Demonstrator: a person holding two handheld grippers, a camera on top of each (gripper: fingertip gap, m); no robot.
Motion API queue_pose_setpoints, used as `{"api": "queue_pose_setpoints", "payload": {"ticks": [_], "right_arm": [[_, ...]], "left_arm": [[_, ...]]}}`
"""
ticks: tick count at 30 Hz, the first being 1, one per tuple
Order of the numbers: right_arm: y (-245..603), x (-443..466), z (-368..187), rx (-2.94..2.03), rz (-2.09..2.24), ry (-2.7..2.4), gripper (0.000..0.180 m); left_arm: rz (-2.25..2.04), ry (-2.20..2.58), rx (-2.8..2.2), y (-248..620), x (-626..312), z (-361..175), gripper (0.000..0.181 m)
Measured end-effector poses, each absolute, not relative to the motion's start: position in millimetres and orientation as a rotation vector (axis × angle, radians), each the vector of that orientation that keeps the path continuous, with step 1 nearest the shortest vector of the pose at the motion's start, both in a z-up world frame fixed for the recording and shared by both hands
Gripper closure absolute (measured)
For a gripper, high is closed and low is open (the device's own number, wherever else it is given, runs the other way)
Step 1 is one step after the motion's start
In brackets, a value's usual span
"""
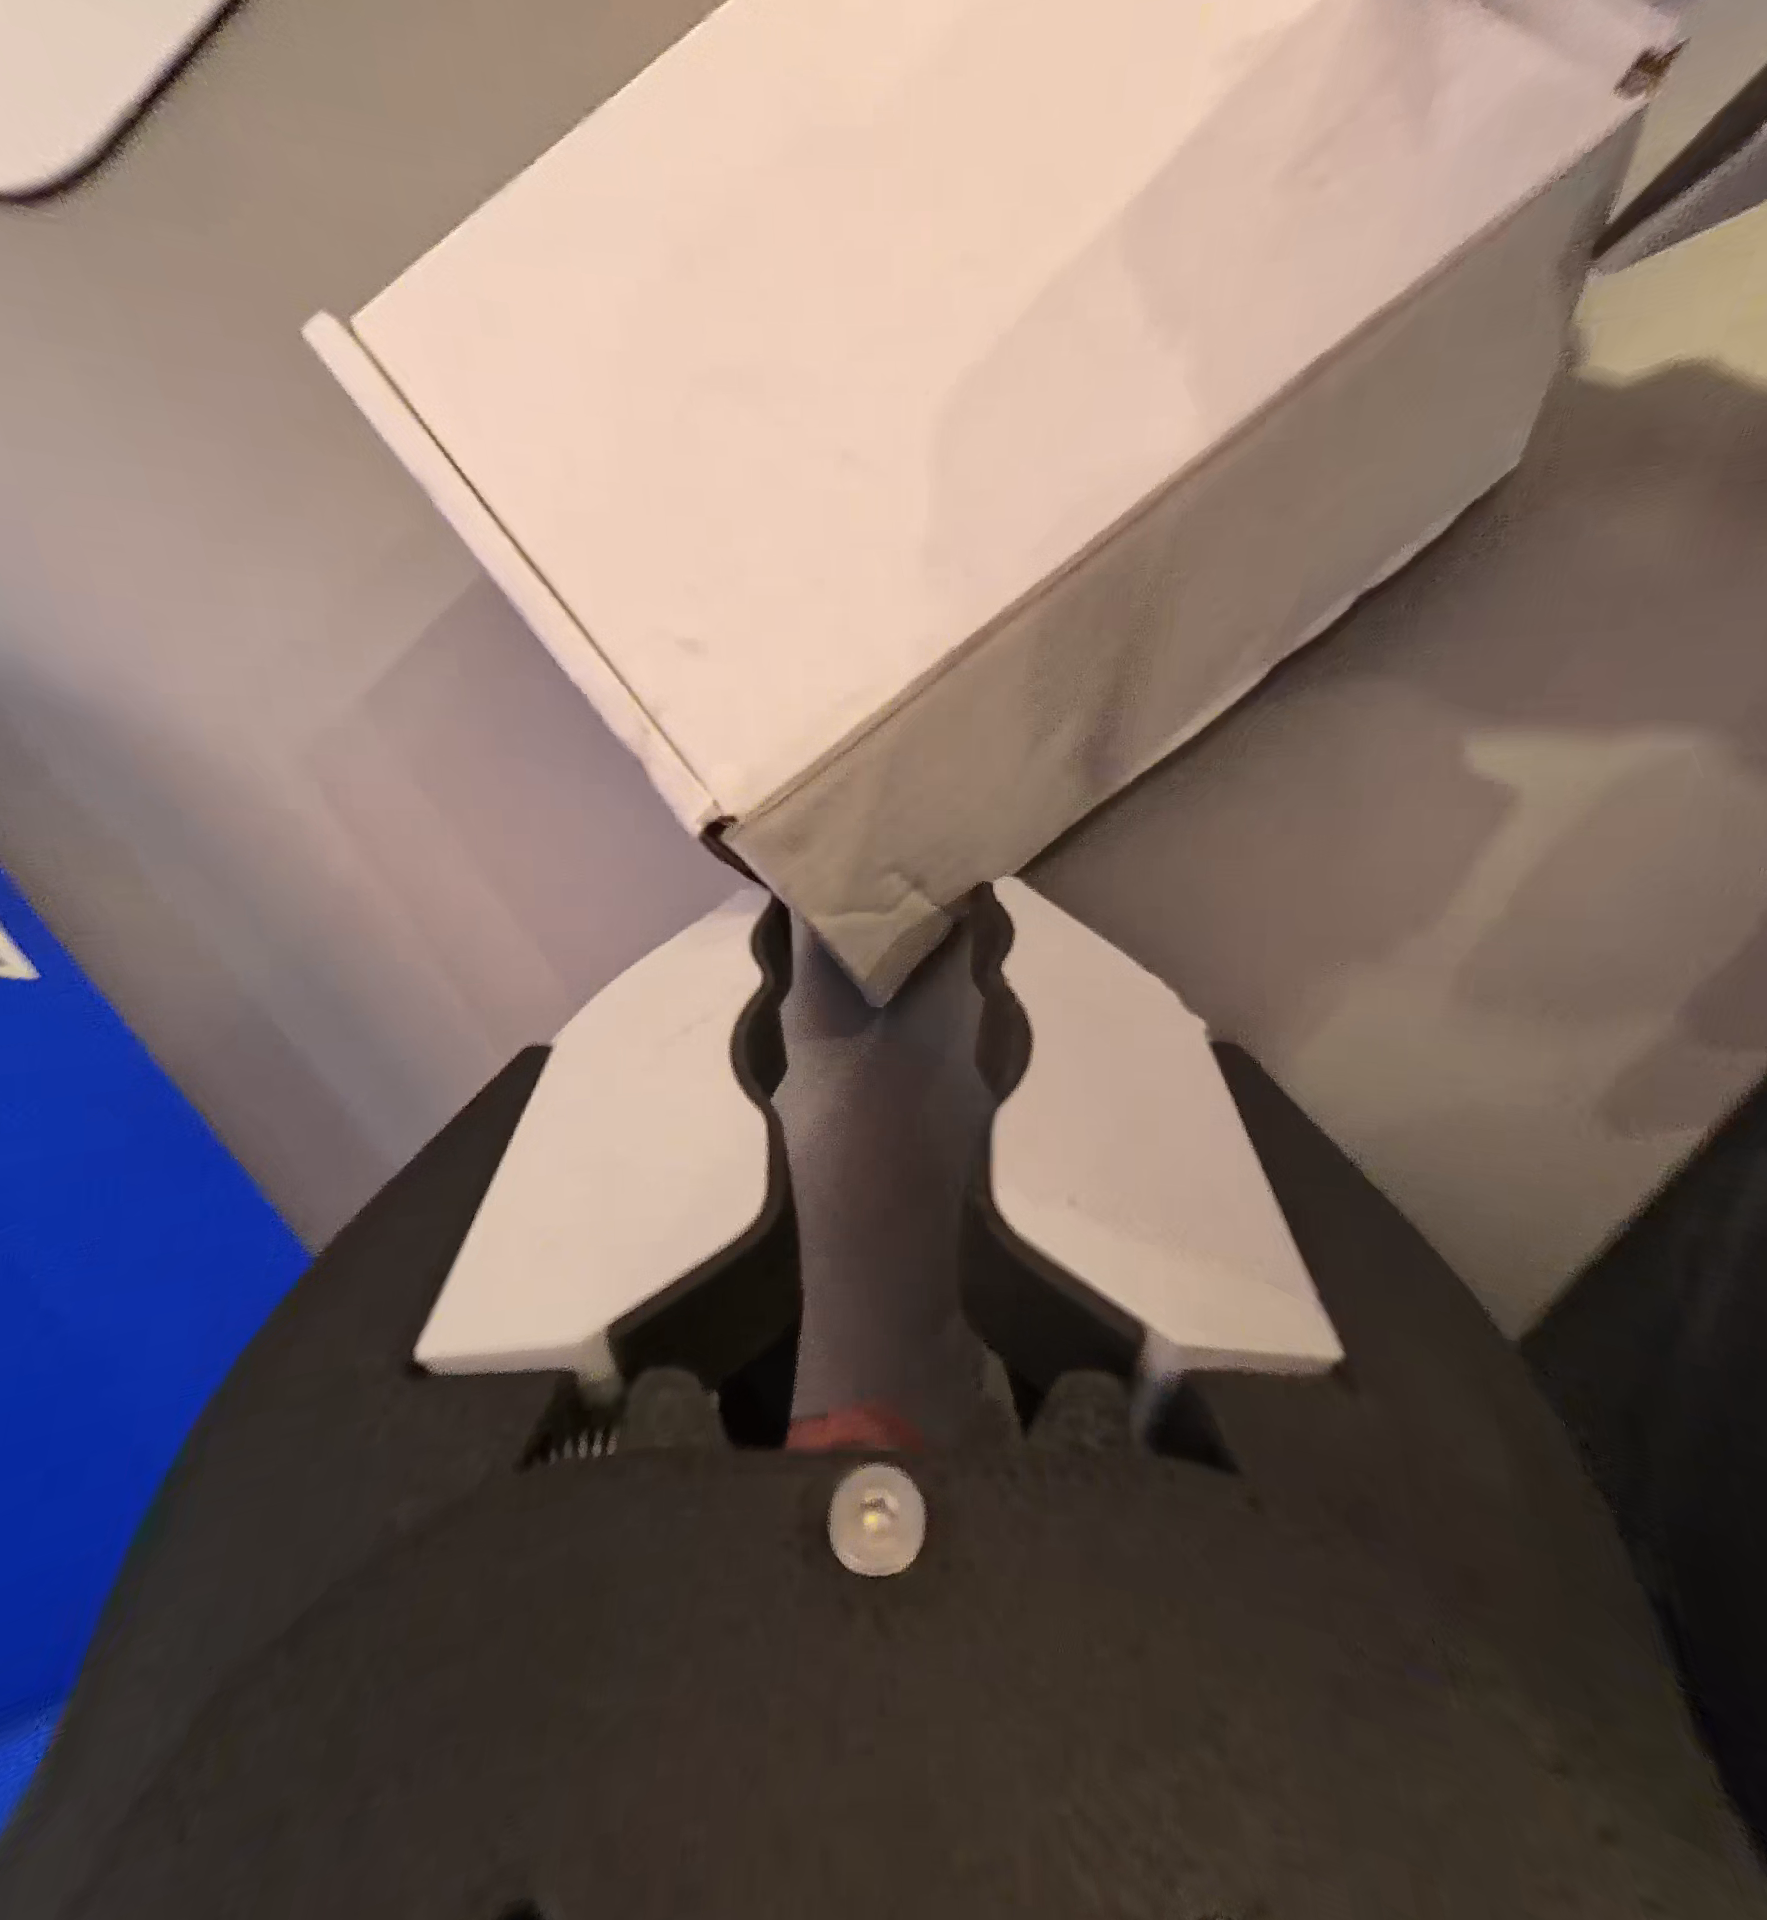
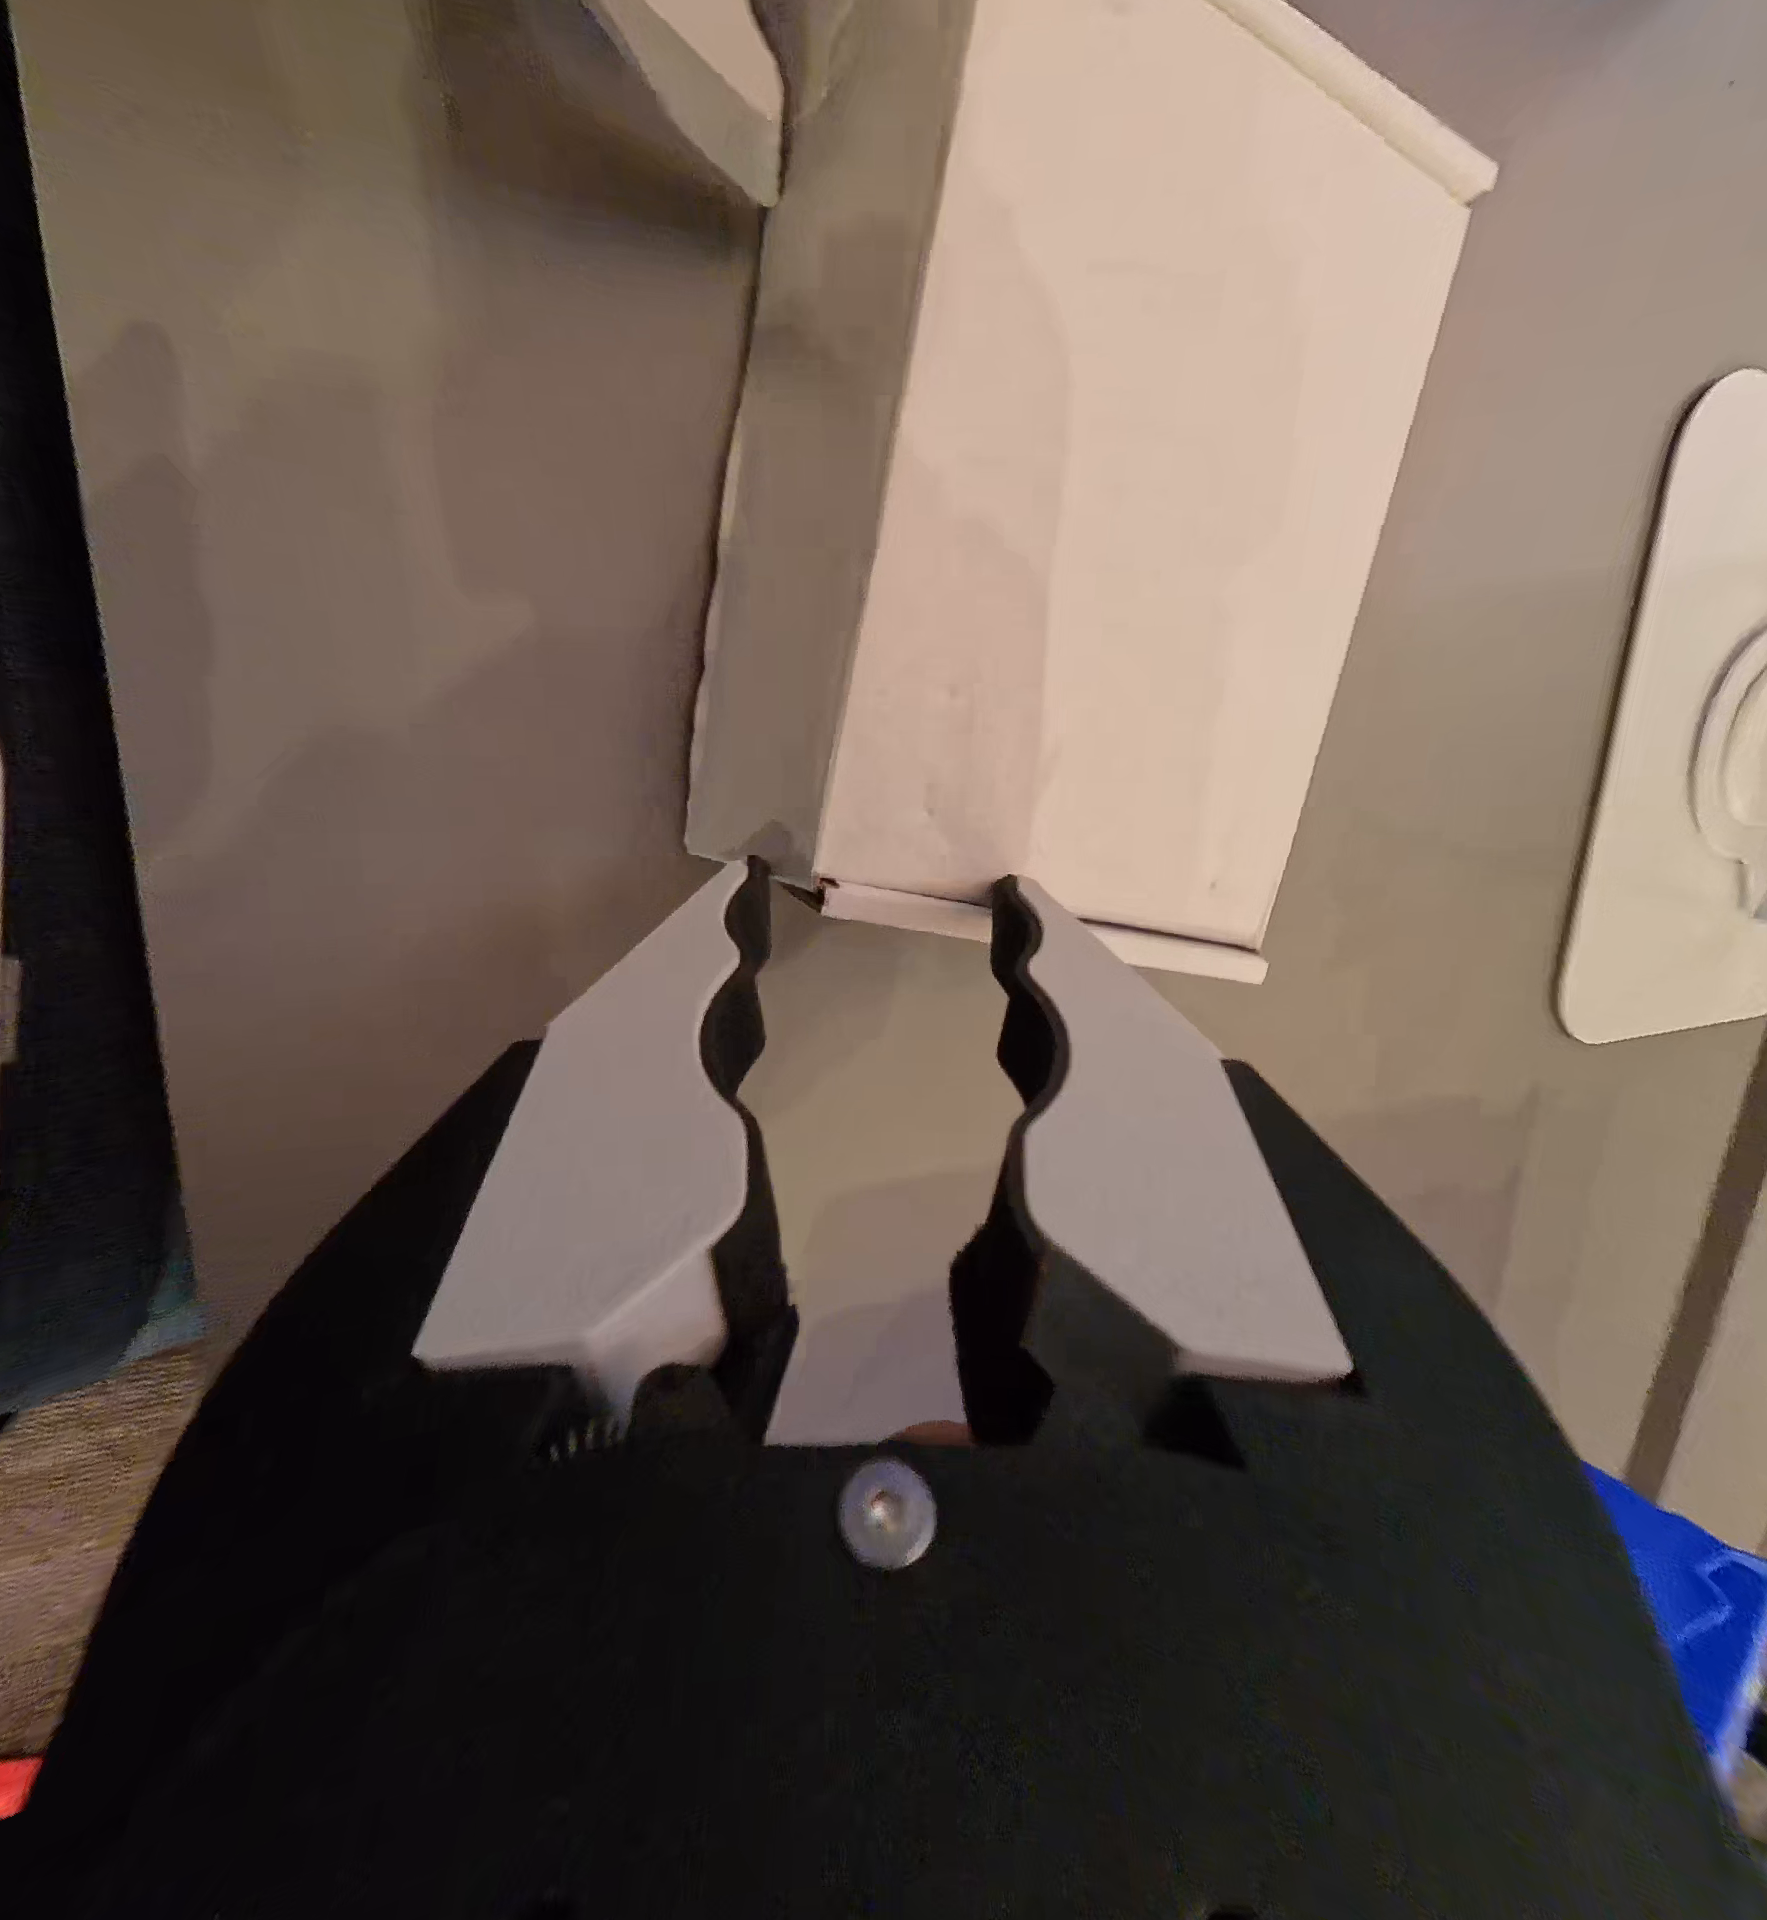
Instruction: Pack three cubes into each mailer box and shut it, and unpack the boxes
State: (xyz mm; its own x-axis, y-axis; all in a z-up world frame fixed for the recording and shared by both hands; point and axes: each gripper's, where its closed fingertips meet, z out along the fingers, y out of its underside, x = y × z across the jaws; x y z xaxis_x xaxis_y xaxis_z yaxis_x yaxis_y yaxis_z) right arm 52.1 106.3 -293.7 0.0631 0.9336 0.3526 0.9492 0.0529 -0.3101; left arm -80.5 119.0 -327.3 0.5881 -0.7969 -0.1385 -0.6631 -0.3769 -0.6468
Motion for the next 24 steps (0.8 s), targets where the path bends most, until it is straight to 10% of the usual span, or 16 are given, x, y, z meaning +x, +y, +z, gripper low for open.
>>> {"api": "queue_pose_setpoints", "payload": {"ticks": [24], "right_arm": [[122.7,54.4,-297.3,-1.69,-0.227,-1.761,0.143]], "left_arm": [[-0.131,1.007,-2.151,165.0,-72.5,-331.0,0.147]]}}
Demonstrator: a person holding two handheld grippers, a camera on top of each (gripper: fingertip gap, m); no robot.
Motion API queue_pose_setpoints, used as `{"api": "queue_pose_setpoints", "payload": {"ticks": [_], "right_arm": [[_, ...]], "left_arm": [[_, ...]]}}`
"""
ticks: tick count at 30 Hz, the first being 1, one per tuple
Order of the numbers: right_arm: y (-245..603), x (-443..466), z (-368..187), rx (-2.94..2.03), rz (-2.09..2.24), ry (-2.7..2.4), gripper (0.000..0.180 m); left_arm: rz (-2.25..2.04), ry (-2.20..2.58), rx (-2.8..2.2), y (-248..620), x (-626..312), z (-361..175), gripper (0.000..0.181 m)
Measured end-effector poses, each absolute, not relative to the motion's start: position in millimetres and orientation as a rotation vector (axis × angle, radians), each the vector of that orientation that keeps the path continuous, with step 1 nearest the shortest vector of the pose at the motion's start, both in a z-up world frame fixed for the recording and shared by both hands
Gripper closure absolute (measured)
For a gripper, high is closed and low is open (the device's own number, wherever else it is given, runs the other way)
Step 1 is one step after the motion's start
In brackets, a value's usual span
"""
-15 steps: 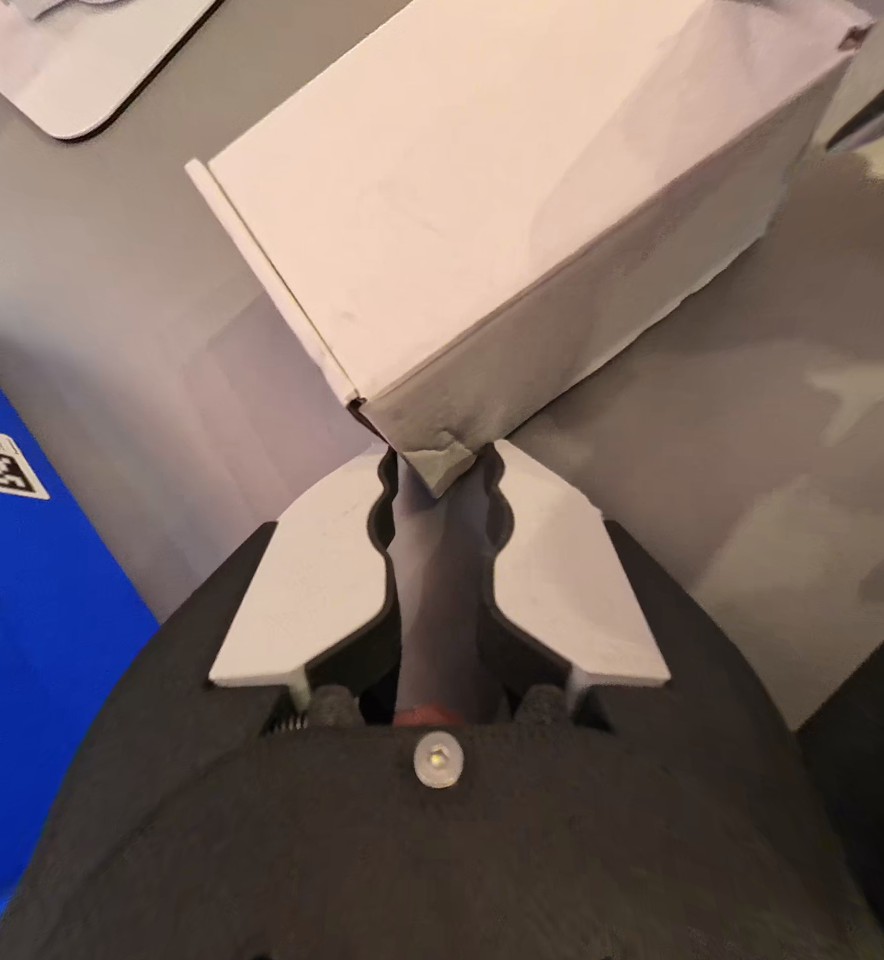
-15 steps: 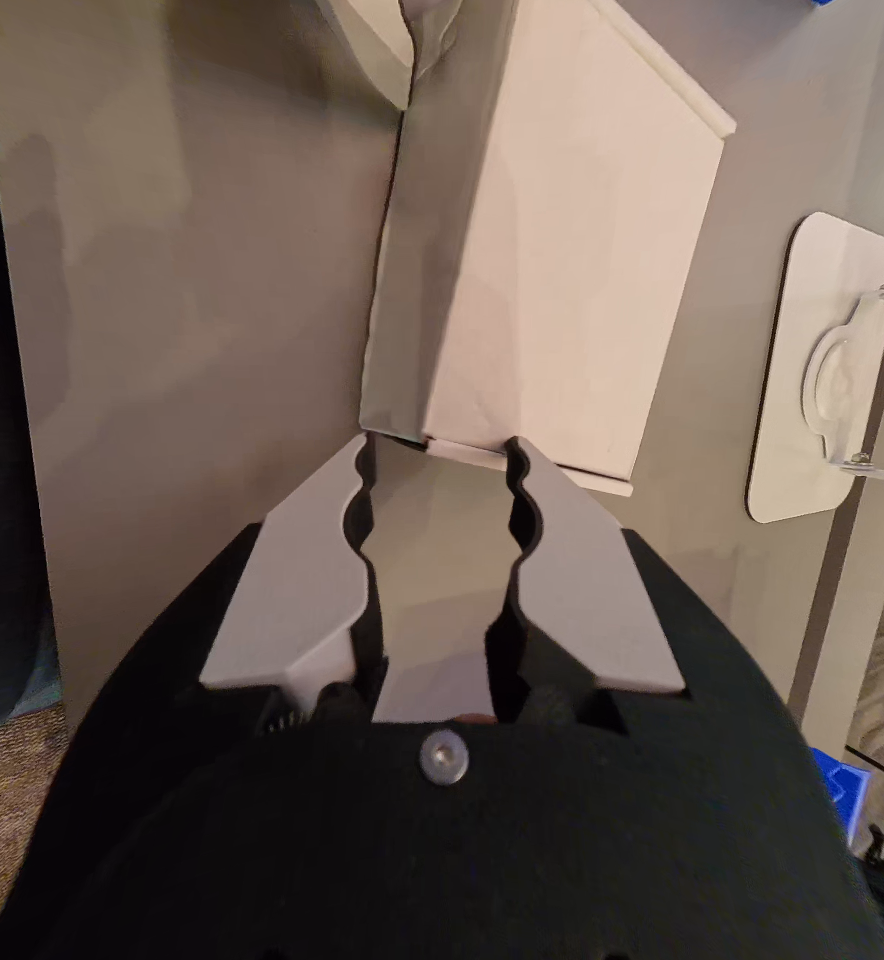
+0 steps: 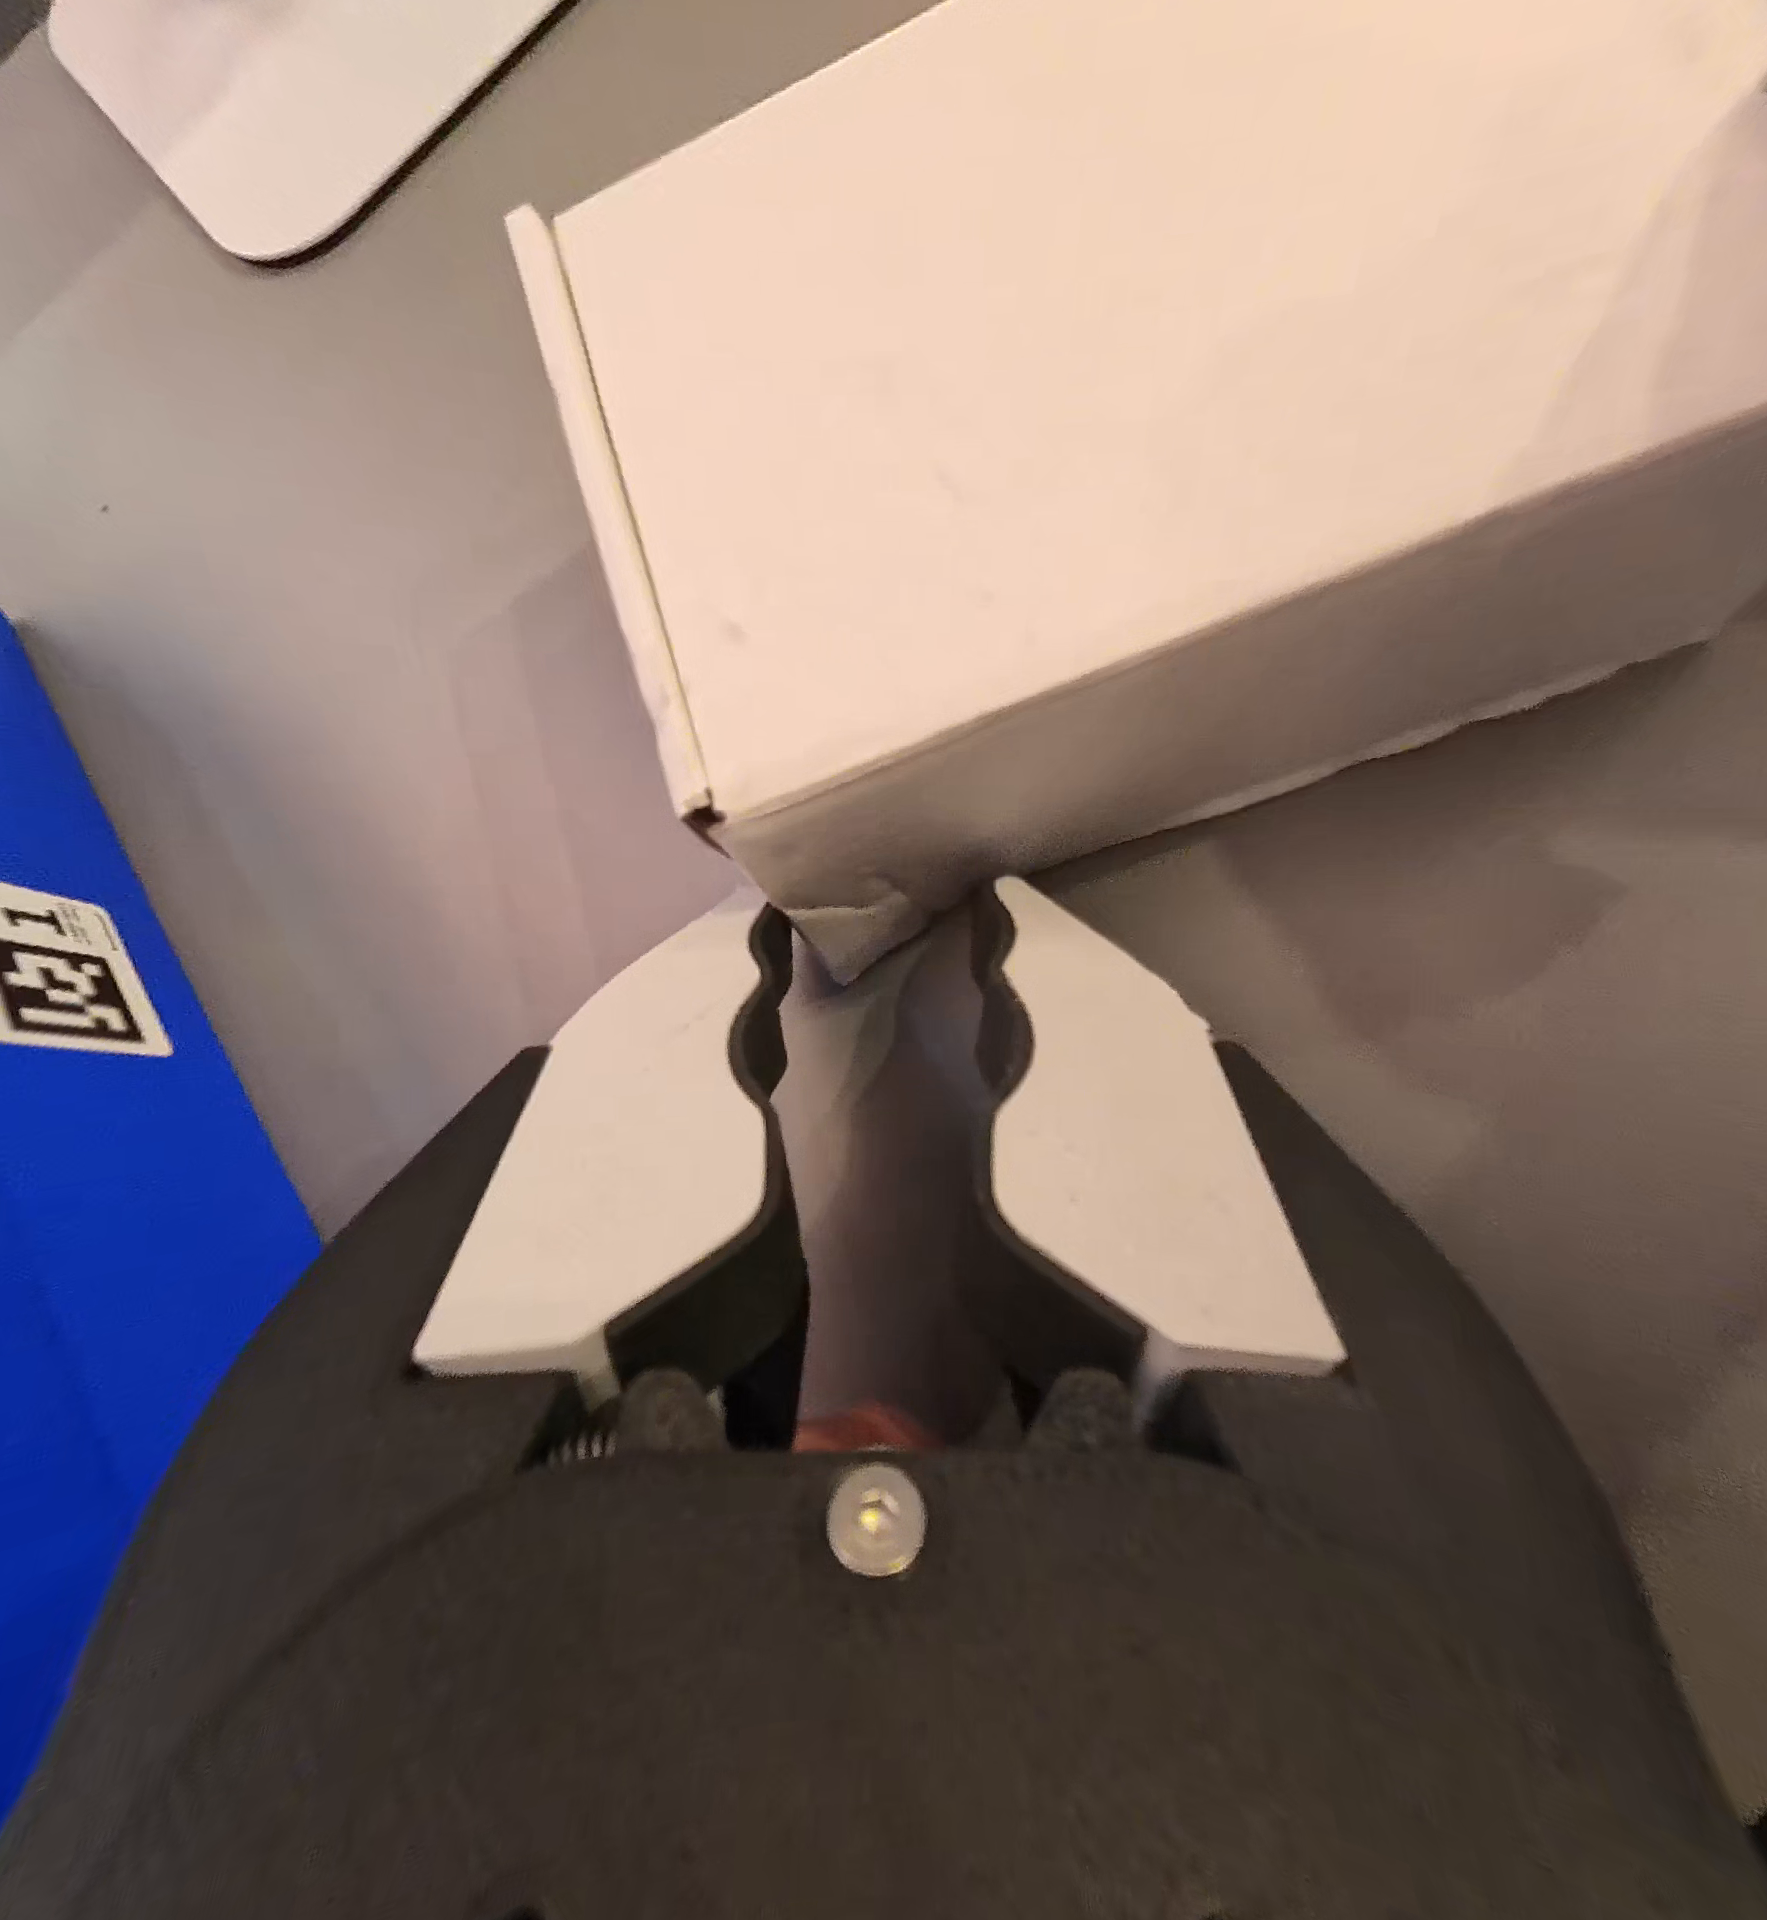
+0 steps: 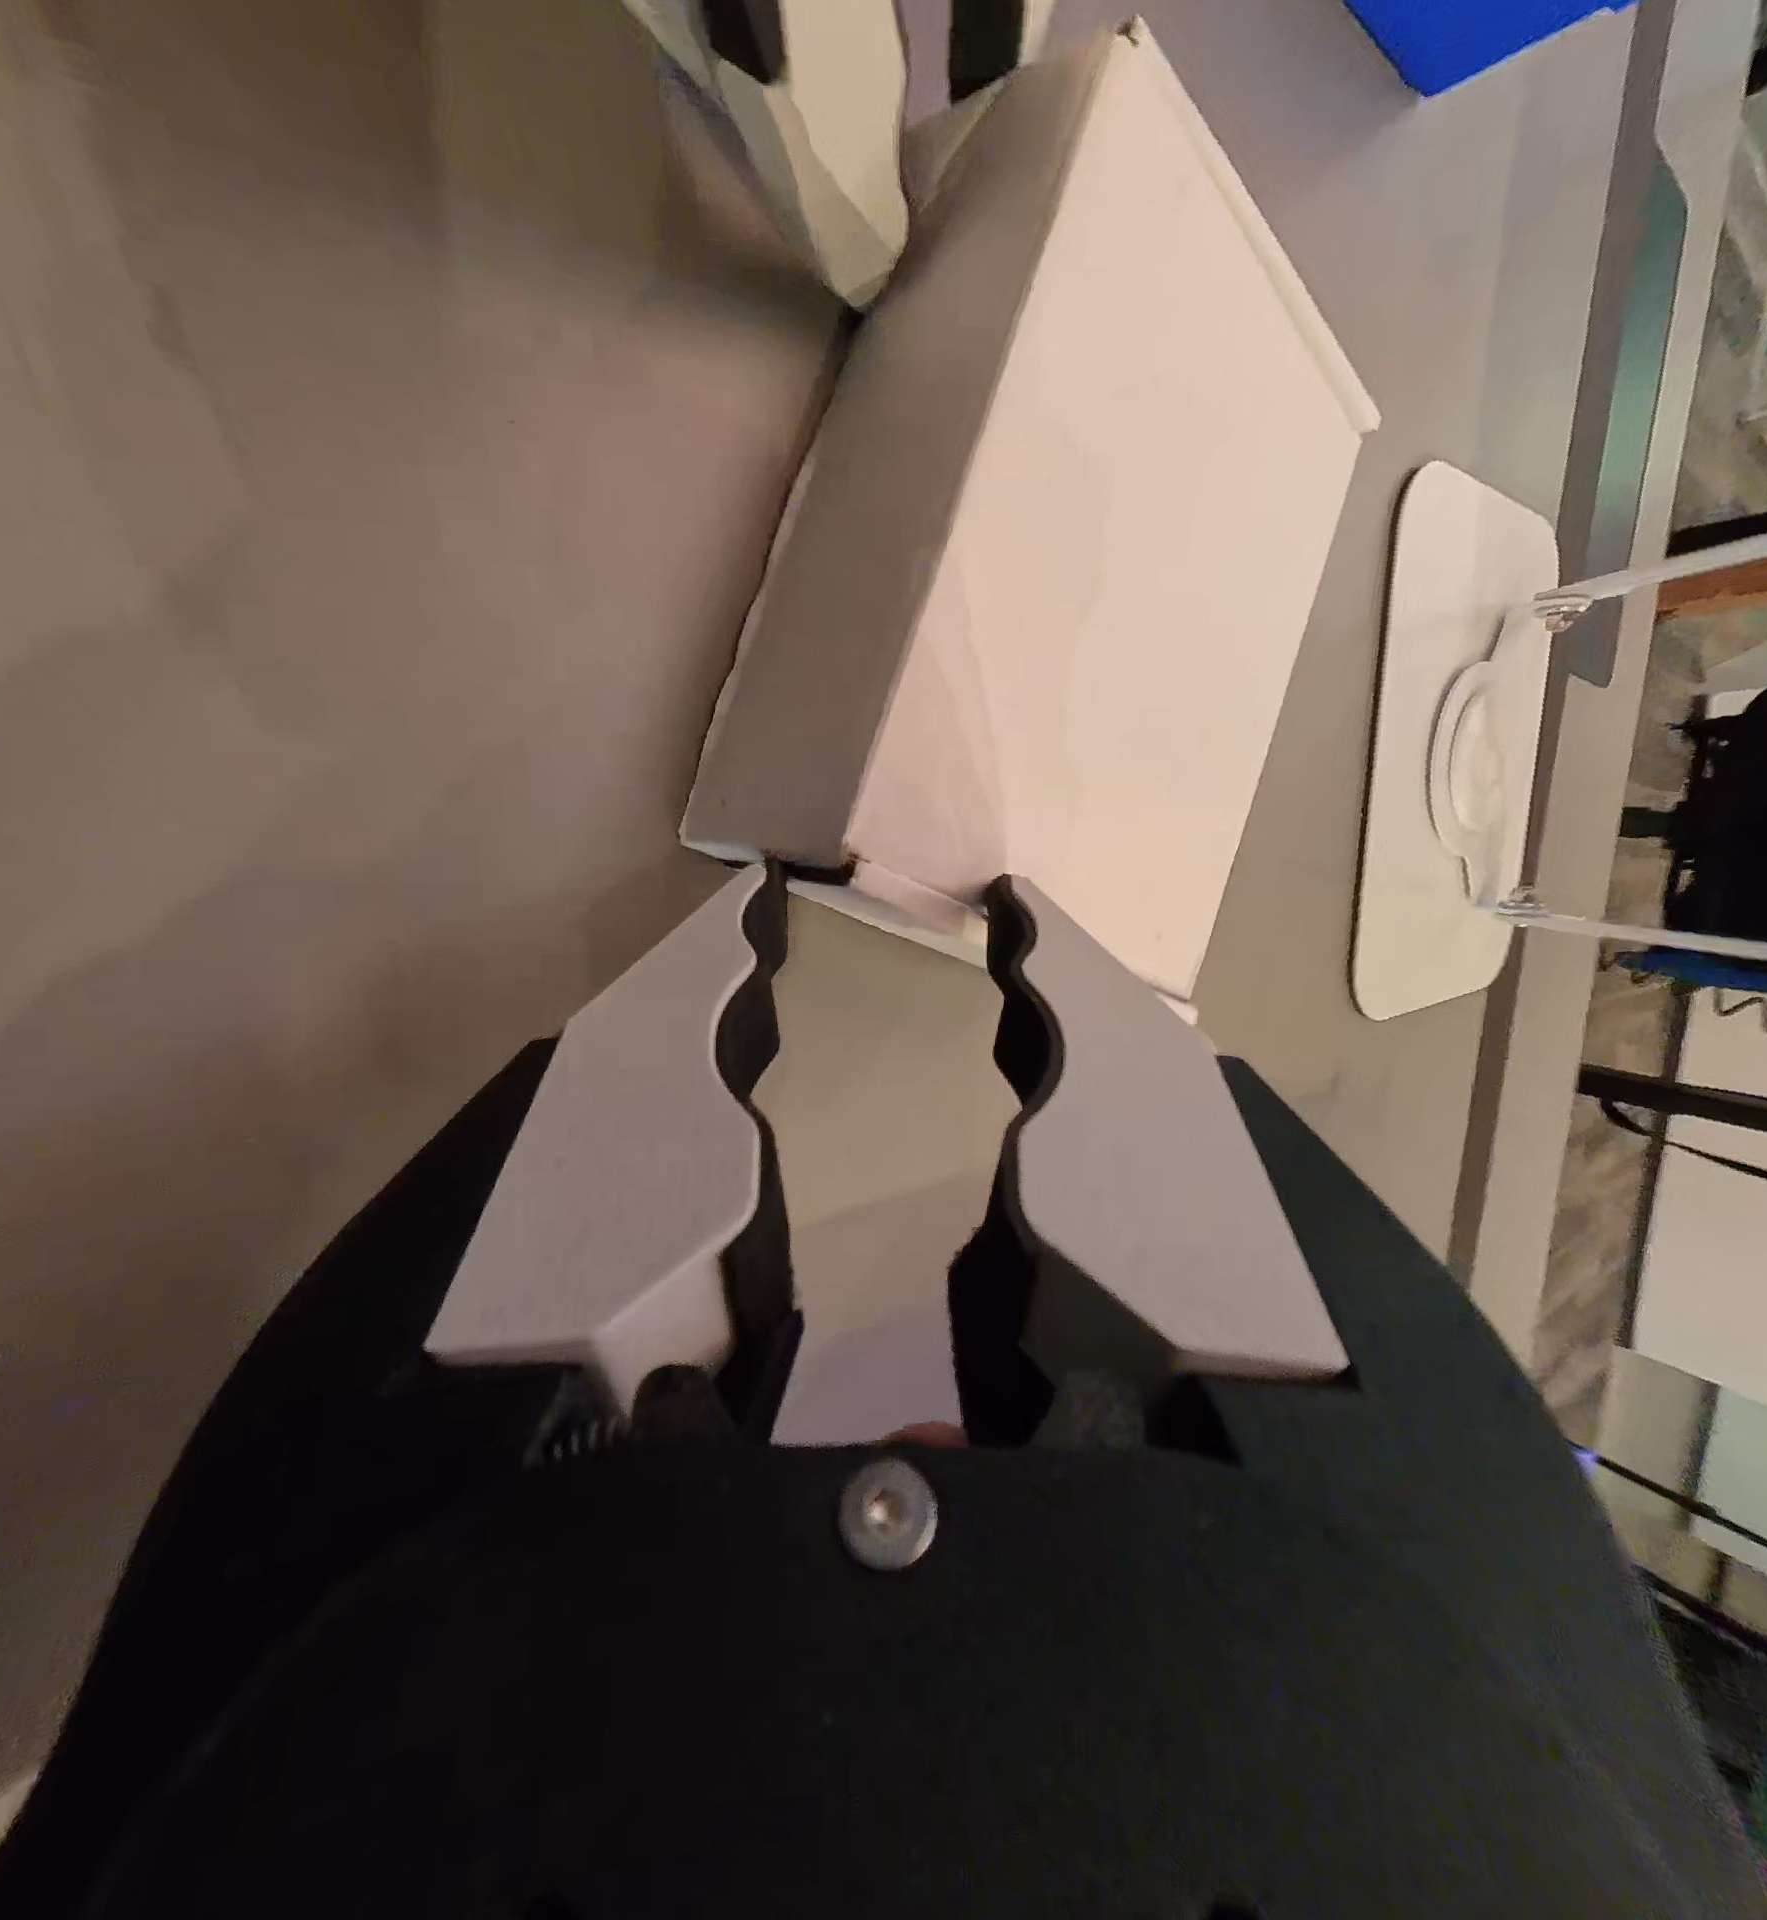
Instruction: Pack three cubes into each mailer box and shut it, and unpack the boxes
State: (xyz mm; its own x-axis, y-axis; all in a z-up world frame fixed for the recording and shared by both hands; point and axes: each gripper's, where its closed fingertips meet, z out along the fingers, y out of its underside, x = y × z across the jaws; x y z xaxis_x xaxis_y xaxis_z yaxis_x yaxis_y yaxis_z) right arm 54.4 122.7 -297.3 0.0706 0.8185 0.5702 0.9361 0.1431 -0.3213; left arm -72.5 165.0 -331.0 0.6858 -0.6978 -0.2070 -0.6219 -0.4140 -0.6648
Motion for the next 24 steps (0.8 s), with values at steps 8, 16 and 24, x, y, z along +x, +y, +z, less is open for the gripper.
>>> {"api": "queue_pose_setpoints", "payload": {"ticks": [8,16,24], "right_arm": [[118.9,60.3,-292.1,-1.823,-0.022,-1.637,0.098],[150.5,68.9,-313.4,-2.051,0.036,-1.548,0.058],[163.6,72.2,-325.9,-2.14,0.112,-1.423,0.101]], "left_arm": [[-0.333,1.141,-2.163,116.4,-72.4,-330.3,0.156],[-0.353,1.185,-2.203,138.0,-63.8,-336.4,0.085],[-0.403,1.153,-2.177,151.5,-42.2,-335.4,0.12]]}}
